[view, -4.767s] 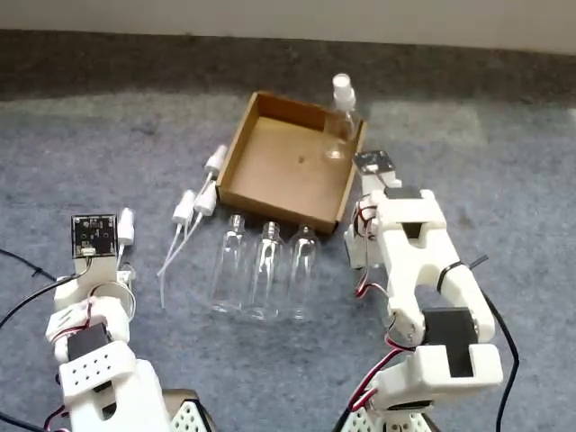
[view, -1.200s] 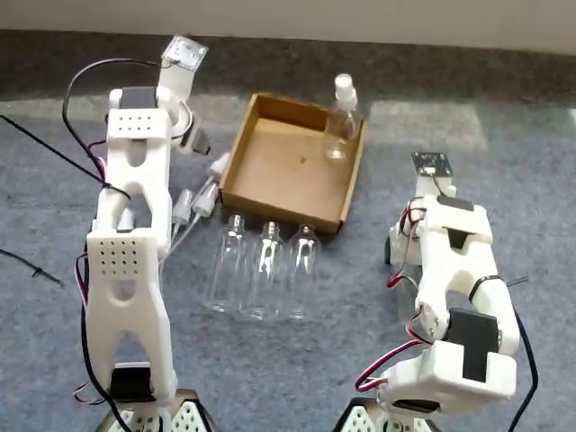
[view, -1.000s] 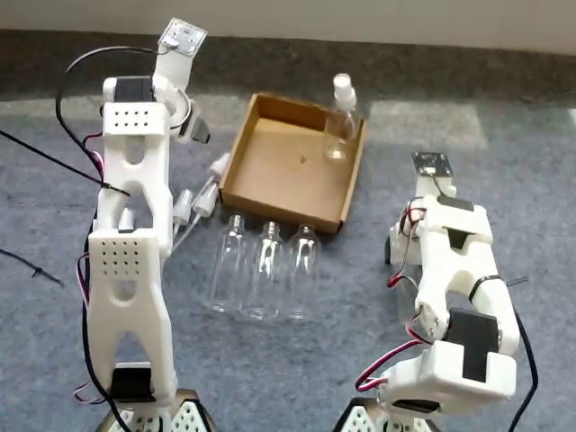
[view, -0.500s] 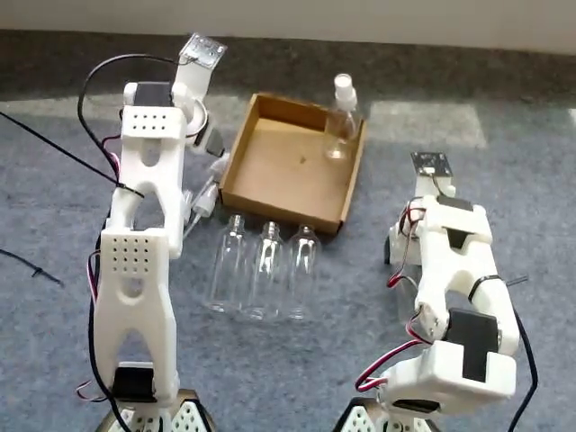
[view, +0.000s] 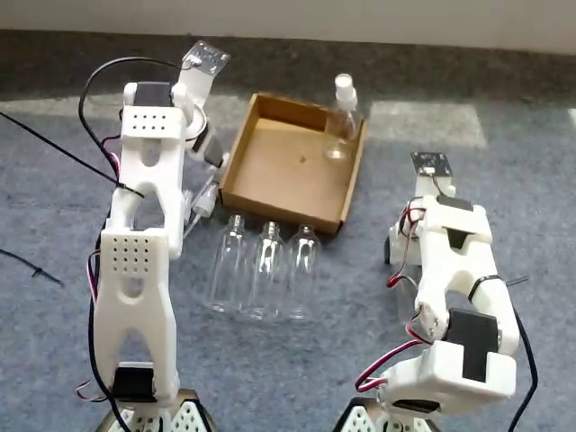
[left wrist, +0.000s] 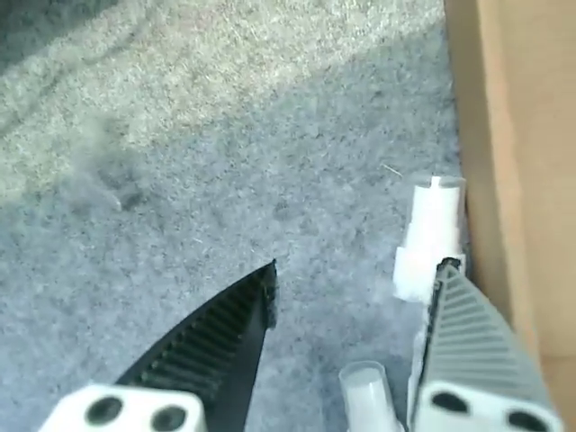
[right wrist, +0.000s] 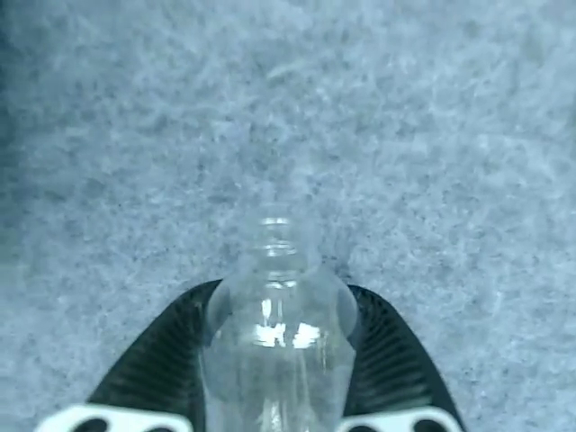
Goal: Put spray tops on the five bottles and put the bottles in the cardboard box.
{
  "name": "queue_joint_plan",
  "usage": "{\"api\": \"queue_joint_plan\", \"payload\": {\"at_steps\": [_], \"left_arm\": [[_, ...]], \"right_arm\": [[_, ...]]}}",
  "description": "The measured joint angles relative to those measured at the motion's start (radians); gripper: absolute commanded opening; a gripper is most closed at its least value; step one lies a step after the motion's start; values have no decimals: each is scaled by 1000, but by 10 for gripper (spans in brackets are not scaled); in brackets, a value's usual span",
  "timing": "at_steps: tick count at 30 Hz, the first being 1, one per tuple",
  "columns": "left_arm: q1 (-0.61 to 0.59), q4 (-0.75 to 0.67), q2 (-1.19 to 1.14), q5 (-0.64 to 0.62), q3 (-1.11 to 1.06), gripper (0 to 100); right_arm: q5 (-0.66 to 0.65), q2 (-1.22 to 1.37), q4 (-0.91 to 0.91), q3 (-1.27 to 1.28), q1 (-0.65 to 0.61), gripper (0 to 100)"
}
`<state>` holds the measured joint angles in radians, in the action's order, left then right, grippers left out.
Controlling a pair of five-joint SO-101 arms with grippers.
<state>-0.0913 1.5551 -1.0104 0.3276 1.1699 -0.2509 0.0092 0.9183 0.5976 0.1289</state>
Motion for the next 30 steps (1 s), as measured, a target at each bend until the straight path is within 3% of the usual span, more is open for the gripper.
{"api": "queue_joint_plan", "payload": {"at_steps": [18, 30], "left_arm": [[-46, -5, -117, 0, 18, 262], [-63, 68, -117, 3, 236, 263]], "right_arm": [[0, 0, 0, 0, 0, 4], [0, 0, 0, 0, 0, 4]]}}
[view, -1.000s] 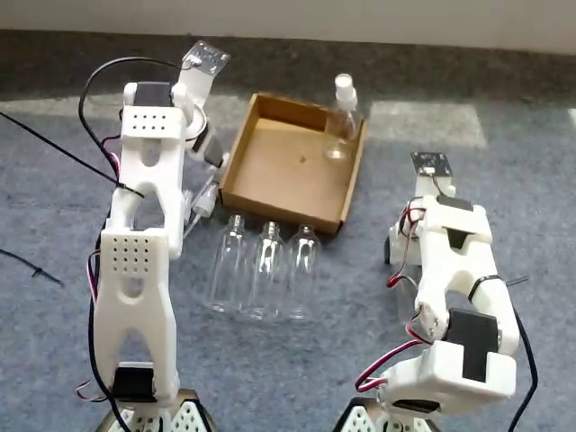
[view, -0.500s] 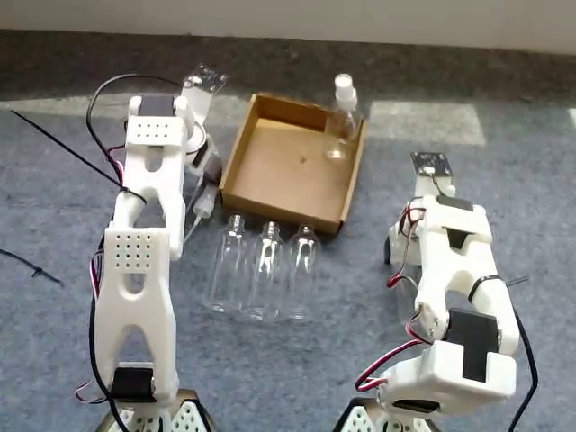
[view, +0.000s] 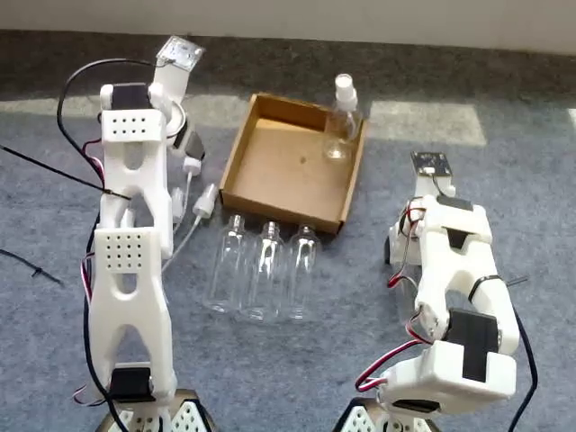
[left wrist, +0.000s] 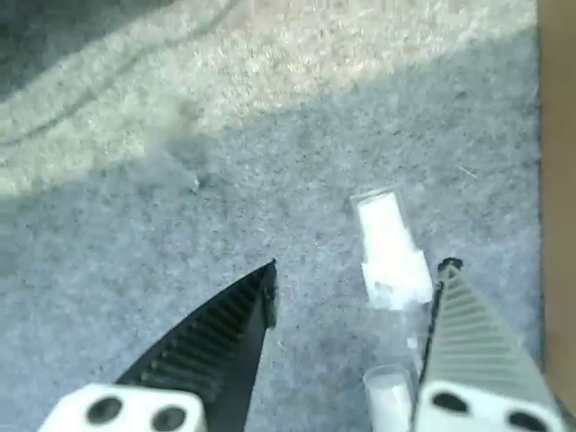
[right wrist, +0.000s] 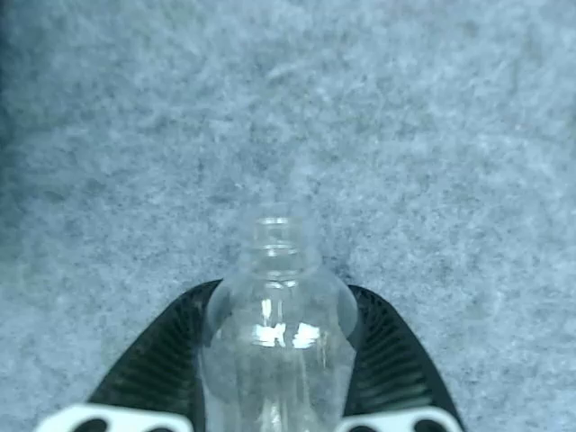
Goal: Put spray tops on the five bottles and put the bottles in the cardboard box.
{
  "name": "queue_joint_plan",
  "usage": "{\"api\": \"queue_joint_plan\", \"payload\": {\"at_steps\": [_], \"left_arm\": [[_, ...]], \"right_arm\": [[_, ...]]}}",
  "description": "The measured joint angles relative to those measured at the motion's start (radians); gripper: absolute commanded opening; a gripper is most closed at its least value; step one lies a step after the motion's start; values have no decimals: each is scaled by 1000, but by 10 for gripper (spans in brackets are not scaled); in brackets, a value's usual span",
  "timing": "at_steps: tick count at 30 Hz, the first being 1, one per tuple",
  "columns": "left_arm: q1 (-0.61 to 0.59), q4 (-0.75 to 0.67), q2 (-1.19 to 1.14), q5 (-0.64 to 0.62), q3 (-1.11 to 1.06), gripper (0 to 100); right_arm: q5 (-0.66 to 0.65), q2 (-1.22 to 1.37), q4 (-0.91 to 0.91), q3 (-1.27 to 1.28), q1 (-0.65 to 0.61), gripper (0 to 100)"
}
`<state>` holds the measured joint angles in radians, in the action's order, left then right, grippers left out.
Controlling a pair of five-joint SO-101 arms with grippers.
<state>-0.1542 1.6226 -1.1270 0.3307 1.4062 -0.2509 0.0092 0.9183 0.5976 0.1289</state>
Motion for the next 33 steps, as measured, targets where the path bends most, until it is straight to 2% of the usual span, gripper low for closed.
{"api": "queue_joint_plan", "payload": {"at_steps": [4, 9, 18, 25, 27, 31, 33], "left_arm": [[41, -2, 0, 0, 9, 263], [78, -80, 0, -18, -55, 262], [64, -133, 0, -112, -155, 214], [52, -152, 0, -117, -226, 210], [54, -157, 2, -123, -252, 176], [57, -160, 5, -123, -284, 40], [58, -160, 5, -121, -287, 18]], "right_arm": [[0, 0, 0, 0, 0, 4], [0, 0, 0, 0, 0, 4], [0, 0, 0, 0, 0, 4], [0, 0, 0, 0, 0, 4], [0, 0, 0, 0, 0, 4], [0, 0, 0, 0, 0, 4], [0, 0, 14, 0, 0, 4]]}}
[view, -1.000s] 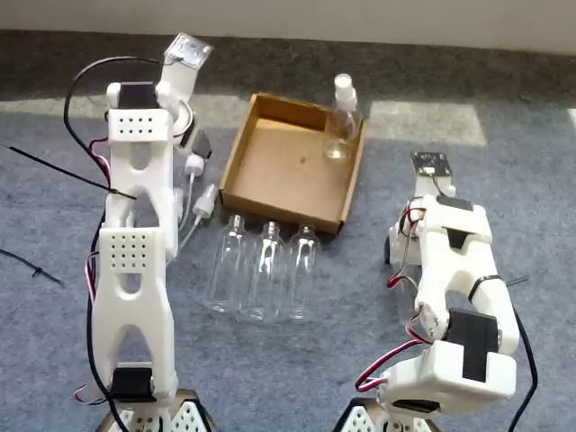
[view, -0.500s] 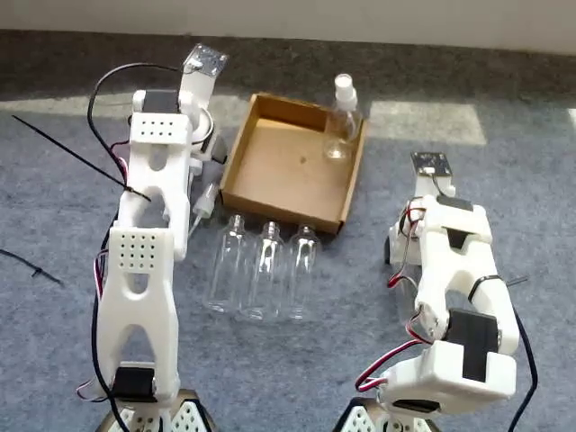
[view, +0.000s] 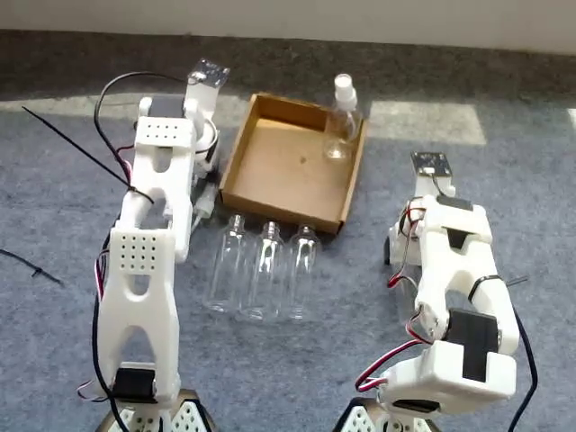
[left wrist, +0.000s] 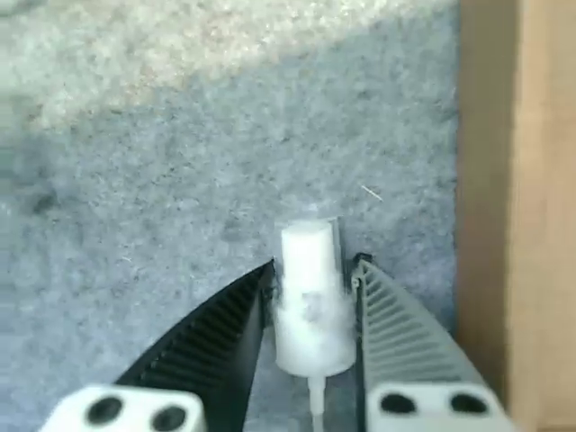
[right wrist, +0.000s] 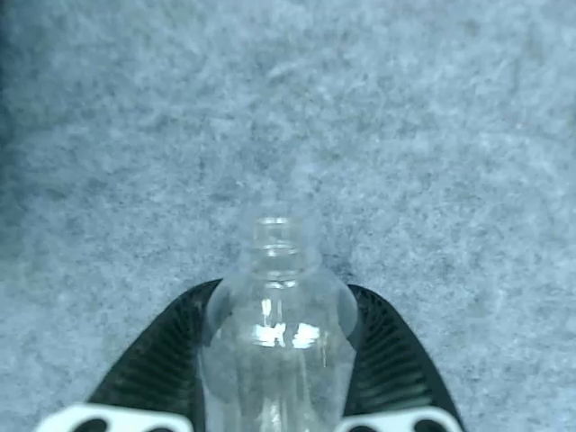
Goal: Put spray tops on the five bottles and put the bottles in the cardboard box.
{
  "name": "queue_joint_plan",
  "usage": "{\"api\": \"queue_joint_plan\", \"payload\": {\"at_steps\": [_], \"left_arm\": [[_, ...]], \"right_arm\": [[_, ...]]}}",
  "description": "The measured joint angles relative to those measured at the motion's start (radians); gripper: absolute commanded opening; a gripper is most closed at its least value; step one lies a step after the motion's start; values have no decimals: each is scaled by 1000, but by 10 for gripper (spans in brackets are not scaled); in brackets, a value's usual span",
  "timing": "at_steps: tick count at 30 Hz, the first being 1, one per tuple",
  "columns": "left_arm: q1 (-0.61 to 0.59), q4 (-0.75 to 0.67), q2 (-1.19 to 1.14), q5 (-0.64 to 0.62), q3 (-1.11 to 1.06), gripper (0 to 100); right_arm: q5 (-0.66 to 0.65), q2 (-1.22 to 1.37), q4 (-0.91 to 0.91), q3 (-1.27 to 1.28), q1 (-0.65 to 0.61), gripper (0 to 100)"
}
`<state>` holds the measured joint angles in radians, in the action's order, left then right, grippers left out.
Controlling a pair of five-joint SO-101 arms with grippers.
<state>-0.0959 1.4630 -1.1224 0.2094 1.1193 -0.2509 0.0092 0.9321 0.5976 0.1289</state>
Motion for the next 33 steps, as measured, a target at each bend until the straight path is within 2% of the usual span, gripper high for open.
{"api": "queue_joint_plan", "payload": {"at_steps": [6, 10, 14, 18, 22, 26, 31, 33], "left_arm": [[0, 15, -3, -6, 38, 14], [-11, 127, -2, -41, 180, 14], [-8, 272, 75, -48, 390, 14], [-34, 299, 219, -80, 428, 14], [-91, 305, 407, -97, 302, 14], [-107, 305, 646, -98, 55, 14], [-103, 305, 964, -98, -304, 14], [-83, 305, 1088, -98, -430, 14]], "right_arm": [[0, 0, 64, 0, -2, 27], [0, 0, 86, 0, -2, 90], [0, 0, 153, 0, -5, 100], [0, 0, 210, 0, -2, 102], [0, 2, 258, -55, -5, 124], [0, 2, 278, -115, 35, 154], [-46, 2, 233, -123, 77, 0], [-49, 2, 195, -124, 103, 9]]}}
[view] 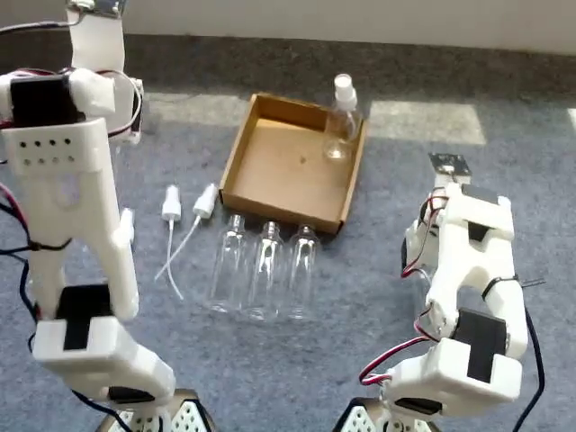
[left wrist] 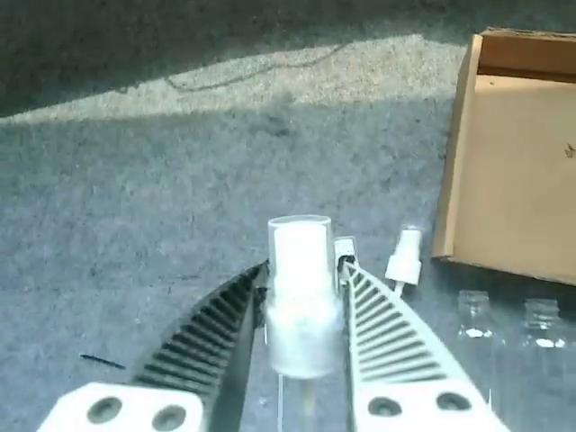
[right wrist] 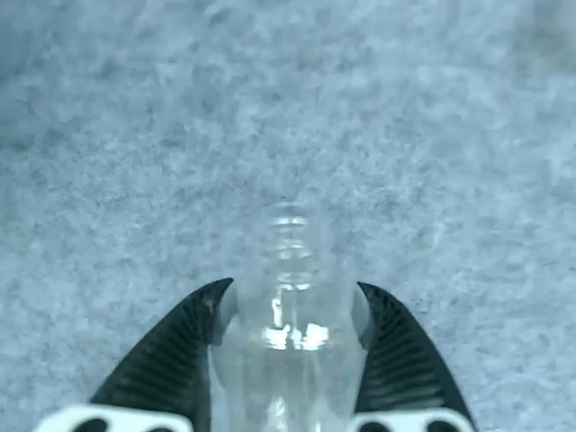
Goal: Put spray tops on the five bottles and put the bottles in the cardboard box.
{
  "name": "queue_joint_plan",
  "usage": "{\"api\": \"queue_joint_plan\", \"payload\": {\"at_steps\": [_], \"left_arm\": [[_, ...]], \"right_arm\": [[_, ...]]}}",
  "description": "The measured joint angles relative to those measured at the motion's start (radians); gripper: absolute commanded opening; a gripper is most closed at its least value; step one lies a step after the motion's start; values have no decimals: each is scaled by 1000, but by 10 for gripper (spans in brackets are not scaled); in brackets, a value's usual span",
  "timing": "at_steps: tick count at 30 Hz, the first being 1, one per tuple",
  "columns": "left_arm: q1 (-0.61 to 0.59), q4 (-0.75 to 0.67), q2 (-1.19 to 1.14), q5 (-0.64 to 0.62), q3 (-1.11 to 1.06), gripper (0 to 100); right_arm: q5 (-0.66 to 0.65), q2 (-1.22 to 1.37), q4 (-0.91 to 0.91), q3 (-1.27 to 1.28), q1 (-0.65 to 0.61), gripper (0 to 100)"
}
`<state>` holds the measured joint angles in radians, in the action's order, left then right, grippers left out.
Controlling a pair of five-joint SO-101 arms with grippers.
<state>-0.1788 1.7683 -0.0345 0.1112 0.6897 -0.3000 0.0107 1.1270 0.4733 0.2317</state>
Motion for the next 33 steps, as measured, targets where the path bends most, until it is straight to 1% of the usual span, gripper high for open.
{"api": "queue_joint_plan", "payload": {"at_steps": [6, 10, 13, 17, 22, 27, 30, 33], "left_arm": [[117, -8, 328, 0, -315, 14], [212, -64, 468, 0, -499, 14], [273, -123, 539, 0, -594, 14], [336, -195, 624, -15, -634, 14], [433, -310, 736, -114, -638, 14], [539, -468, 804, -163, -643, 14], [598, -595, 812, -210, -643, 13], [641, -727, 812, -244, -643, 13]], "right_arm": [[14, -34, -97, 2, 35, 3], [48, -245, -180, 34, 18, 3], [78, -470, -252, 164, -28, 3], [127, -822, -353, 408, -112, 3], [199, -1275, -485, 713, -262, 3], [207, -1666, -514, 905, -410, 3], [207, -1807, -517, 953, -522, 4], [207, -1821, -517, 967, -615, 4]]}}
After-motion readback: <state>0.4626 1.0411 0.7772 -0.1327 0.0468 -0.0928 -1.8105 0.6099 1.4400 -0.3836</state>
